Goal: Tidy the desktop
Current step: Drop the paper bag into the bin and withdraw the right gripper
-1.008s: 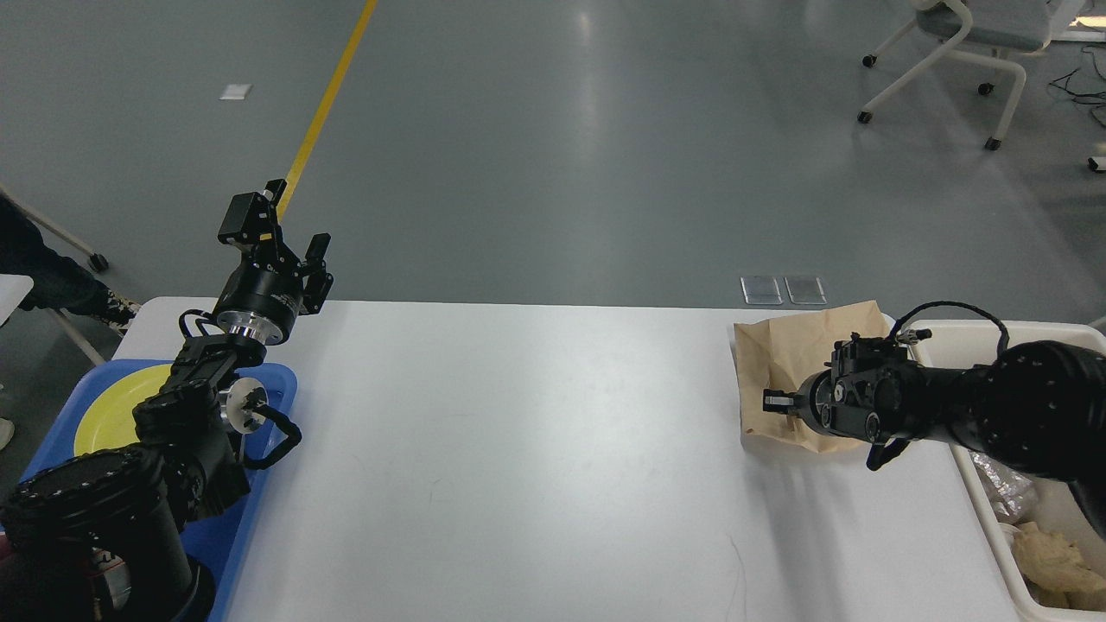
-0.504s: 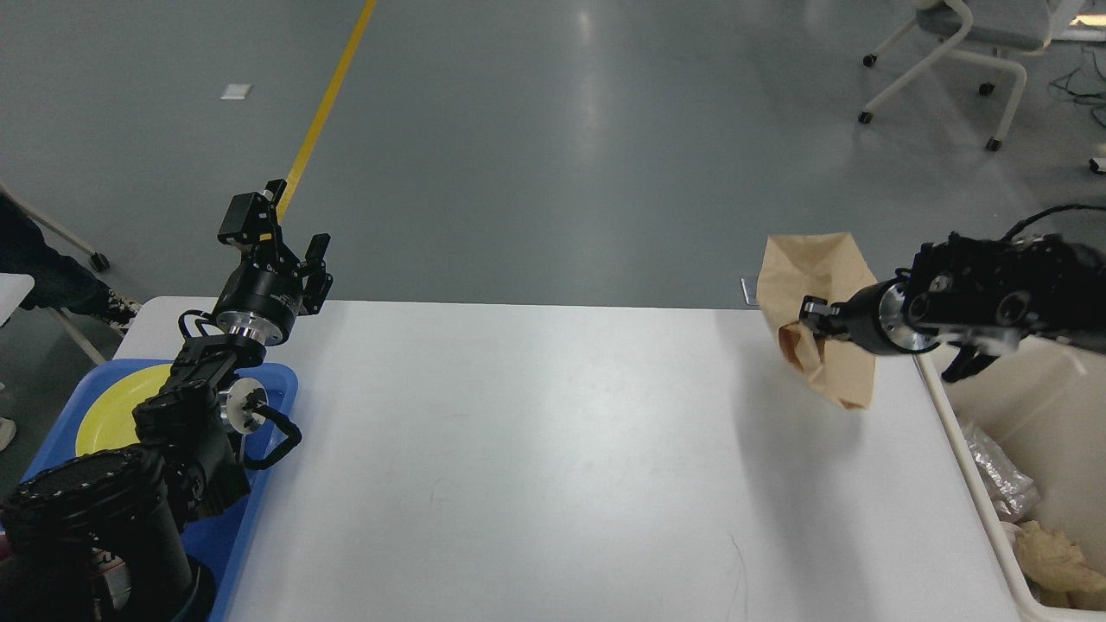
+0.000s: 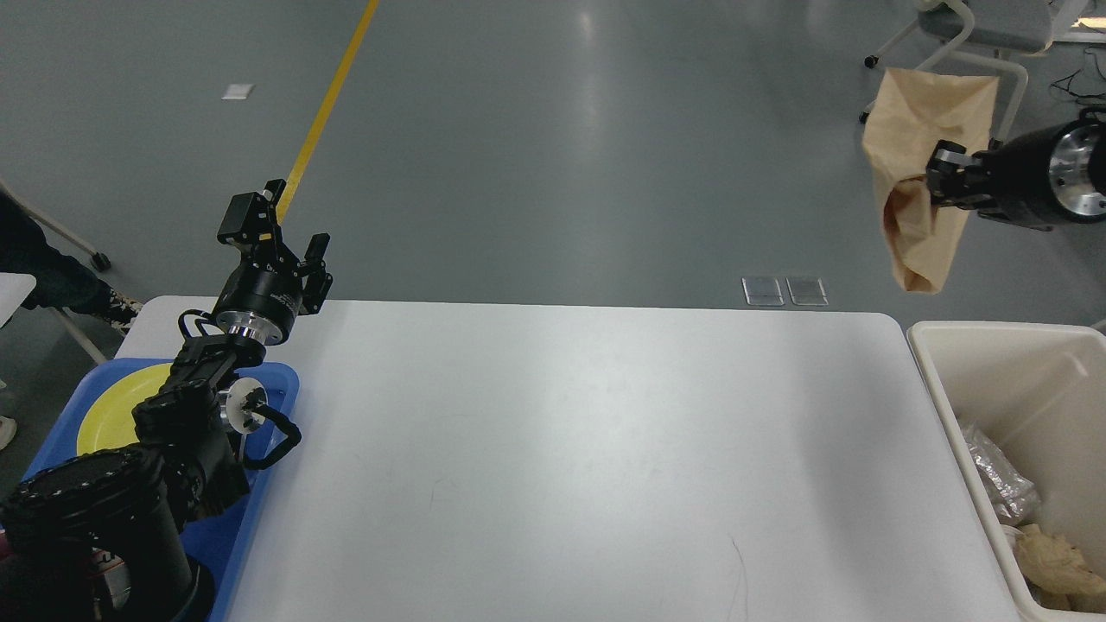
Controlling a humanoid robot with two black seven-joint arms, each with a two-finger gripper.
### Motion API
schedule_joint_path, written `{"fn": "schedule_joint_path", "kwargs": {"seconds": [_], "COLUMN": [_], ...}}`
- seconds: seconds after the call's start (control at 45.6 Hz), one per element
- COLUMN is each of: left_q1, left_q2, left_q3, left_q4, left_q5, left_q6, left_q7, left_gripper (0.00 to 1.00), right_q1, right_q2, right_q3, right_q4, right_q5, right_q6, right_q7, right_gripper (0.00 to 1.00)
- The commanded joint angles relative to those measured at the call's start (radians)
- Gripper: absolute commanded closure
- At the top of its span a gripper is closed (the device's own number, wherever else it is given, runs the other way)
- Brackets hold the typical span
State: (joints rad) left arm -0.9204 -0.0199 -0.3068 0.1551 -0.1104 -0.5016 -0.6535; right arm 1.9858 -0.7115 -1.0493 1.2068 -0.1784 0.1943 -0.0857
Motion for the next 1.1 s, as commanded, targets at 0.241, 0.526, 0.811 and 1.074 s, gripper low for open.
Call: {"fn": "schedule_joint_path", "kwargs": {"seconds": [0.241,0.526,0.811,1.074], "left_q1": [0.000,0.000,0.000,0.000], "left_q2": [0.000,0.000,0.000,0.000], "left_q3": [0.000,0.000,0.000,0.000], "left_q4": [0.000,0.000,0.000,0.000], "left_q5": [0.000,0.000,0.000,0.000], "left_q6": [0.000,-0.001,-0.001,0.000], "left_q7": [0.000,0.000,0.000,0.000], "left_gripper": [0.04,0.04,0.04,0.04], "right_q1": [-0.448,-0.832,-0.972,-0.940], "right_q2": [-0.011,0.015,0.073,0.096], "right_q3": [-0.080,0.112,0.166,0.645], "right_q4": [-0.348,-0.642,-0.767,-0.845], "right_q5": [0.002,0.004,0.007,0.011], "right_q6": [-0.079,-0.136,-0.157,-0.173], "right_q7": [0.004,0.007,0.007,0.012], "right_gripper": [1.00,0.17,0.00,0.00]}}
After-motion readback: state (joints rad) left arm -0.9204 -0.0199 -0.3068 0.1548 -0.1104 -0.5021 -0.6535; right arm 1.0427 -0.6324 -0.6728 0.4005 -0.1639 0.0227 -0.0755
